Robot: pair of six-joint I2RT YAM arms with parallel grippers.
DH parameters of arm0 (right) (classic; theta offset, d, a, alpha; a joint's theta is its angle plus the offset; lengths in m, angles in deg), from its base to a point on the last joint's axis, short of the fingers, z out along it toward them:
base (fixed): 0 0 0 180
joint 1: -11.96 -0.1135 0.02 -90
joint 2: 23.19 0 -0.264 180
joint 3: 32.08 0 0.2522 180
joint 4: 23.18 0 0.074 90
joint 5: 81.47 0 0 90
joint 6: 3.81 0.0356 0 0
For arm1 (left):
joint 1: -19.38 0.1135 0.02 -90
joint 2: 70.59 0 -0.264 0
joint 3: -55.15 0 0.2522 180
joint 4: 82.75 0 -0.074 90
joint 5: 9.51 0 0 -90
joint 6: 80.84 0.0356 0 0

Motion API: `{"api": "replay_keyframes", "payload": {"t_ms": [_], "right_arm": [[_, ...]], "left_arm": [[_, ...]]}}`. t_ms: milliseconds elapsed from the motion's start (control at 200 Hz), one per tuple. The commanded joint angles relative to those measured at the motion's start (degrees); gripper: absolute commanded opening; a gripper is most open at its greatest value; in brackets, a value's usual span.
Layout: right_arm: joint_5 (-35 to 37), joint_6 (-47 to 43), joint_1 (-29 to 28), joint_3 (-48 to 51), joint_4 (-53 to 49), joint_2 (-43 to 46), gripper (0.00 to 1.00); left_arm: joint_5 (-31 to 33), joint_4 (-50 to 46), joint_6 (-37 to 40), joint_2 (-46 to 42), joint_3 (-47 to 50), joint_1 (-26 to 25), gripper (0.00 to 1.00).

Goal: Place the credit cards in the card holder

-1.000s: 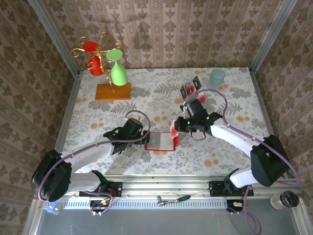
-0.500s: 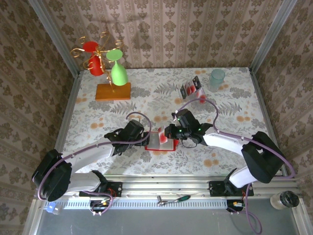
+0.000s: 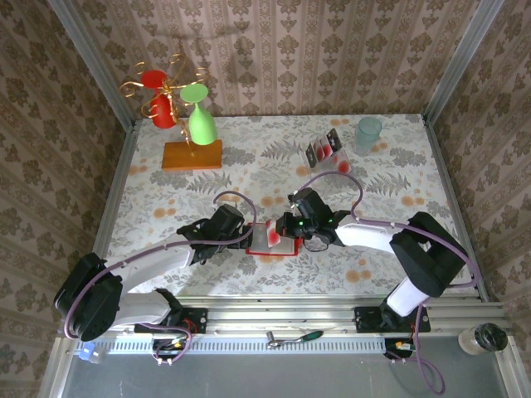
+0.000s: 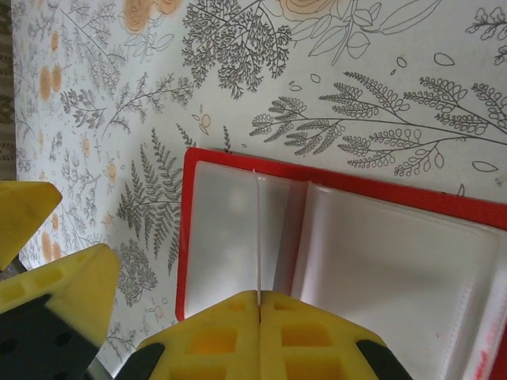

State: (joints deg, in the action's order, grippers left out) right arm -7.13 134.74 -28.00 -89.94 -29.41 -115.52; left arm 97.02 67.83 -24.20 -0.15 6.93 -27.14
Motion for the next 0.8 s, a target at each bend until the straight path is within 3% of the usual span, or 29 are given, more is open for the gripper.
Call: {"api": "replay_keyframes", "payload": {"t_ms": [0, 795], "right_arm": [[-1.1, 1.4, -0.4, 0.4, 2.7, -2.3, 0.00], [-1.5, 2.1, -0.5, 1.3, 3.8, -4.0, 0.00]], "left_arm": [[0.8, -0.5, -0.2, -0.1, 1.0, -0.2, 1.00], [-0.3, 1.7, 1.5, 8.1, -1.8, -2.4, 1.00]]}}
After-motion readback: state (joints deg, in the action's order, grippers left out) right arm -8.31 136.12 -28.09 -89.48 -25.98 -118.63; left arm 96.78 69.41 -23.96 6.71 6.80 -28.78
